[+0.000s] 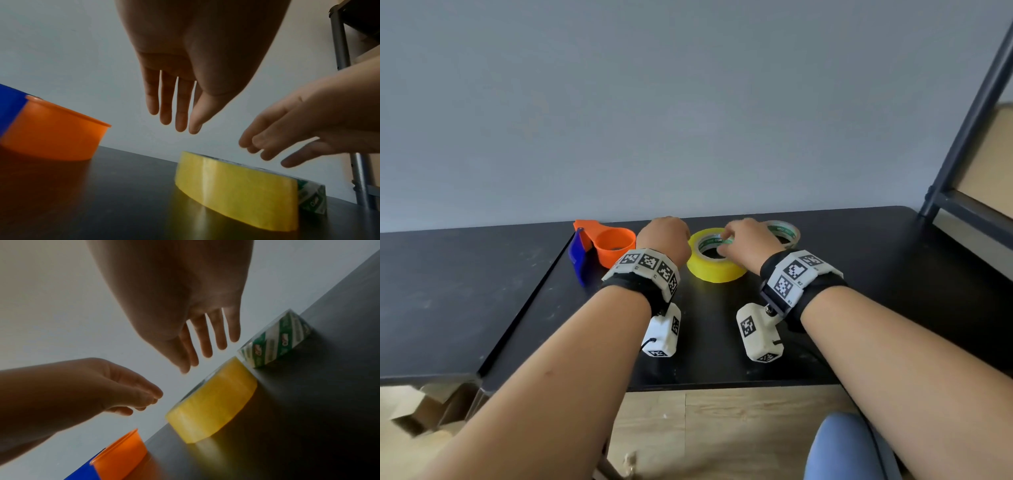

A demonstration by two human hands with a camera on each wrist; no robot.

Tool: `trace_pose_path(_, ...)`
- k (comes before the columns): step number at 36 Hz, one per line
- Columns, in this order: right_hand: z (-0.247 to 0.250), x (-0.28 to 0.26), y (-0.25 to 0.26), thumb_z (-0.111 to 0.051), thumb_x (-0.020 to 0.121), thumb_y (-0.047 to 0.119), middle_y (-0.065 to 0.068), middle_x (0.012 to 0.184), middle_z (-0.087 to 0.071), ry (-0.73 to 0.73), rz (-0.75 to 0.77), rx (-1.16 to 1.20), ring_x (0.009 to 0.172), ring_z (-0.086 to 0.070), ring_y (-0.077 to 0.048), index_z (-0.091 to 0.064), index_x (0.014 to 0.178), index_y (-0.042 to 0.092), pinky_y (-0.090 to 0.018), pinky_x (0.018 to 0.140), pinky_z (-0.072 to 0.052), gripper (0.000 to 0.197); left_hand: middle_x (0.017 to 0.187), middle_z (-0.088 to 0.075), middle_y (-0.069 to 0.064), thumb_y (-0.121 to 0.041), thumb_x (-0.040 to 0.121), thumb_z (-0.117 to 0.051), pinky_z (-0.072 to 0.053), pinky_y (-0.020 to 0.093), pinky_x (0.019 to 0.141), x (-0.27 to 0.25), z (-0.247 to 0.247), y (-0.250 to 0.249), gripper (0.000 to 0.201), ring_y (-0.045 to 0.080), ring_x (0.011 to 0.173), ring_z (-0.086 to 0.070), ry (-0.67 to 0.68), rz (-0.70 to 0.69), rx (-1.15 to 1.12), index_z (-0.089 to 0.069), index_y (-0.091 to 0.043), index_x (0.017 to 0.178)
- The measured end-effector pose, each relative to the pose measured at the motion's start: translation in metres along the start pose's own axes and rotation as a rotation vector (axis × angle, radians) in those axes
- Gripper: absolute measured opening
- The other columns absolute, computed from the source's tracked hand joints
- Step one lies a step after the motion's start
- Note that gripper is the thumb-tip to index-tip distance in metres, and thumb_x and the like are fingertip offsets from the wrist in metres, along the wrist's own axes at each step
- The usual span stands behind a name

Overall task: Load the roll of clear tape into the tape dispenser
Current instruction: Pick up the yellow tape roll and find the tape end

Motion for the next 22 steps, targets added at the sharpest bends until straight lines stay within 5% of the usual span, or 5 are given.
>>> trace_pose_path(4,-0.017,-0.004,0.012,-0.059,0.082,0.036,-0.004,0.116,-0.068,0.145,0.011,-0.118,0.113,-0.054,-0.032,-0.071,0.108,0.021,-0.042,0.097,-0.046,0.033,0.118,-0.067,0.006,-0.006,0.088,-0.048,-0.052,0.036,0.086,-0.004,0.002,0.016,0.034,0.027,0.108,-0.062,-0.013,0.011,0.046,-0.071,-0.017,0.110)
trace_pose_path(9,-0.024,-0.003,0.021,-0.058,0.079,0.029,0.001,0.073,-0.057,0.181,-0.004,-0.174,0.084,-0.060,-0.025,-0.063,0.070,0.020,-0.035,0.076,-0.046,0.014,0.122,-0.065,0.008,-0.004,0.085,-0.050,-0.051,0.036,0.090,-0.006,0.005,0.032,0.037,0.028,0.114,-0.059,0.013,0.036,0.064,-0.070,-0.016,0.113)
trace_pose_path(17,-0.028,-0.002,0.028,-0.057,0.084,0.022,-0.001,0.111,-0.069,0.184,-0.024,-0.141,0.104,-0.061,-0.026,-0.070,0.109,0.023,-0.041,0.096,-0.044,0.028,0.128,-0.058,0.009,-0.008,0.088,-0.048,-0.049,0.037,0.095,-0.006,0.001,0.049,0.038,0.027,0.122,-0.050,-0.007,0.081,0.132,-0.063,-0.014,0.123)
trace_pose_path(20,-0.032,-0.001,0.032,-0.056,0.084,0.021,-0.001,0.111,-0.069,0.168,-0.016,-0.109,0.105,-0.060,-0.027,-0.071,0.107,0.021,-0.043,0.102,-0.037,0.027,0.127,-0.058,0.010,-0.008,0.087,-0.049,-0.049,0.037,0.097,-0.006,0.000,0.050,0.037,0.028,0.120,-0.052,0.020,0.088,0.107,-0.065,-0.013,0.121)
trace_pose_path(22,-0.034,-0.001,0.036,-0.057,0.084,0.021,-0.002,0.088,-0.067,0.188,-0.010,-0.094,0.092,-0.059,-0.026,-0.069,0.084,0.015,-0.039,0.096,-0.036,0.014,0.128,-0.058,0.010,-0.006,0.087,-0.049,-0.049,0.037,0.097,-0.007,0.001,0.050,0.038,0.028,0.121,-0.052,0.021,0.086,0.077,-0.065,-0.014,0.121)
Point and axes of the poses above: each hand's wrist, its own x-axis towards the middle knuckle, its own z-axis out of the back of the hand, y = z × x, the point moved 2 cm from there along x, towards the middle knuckle
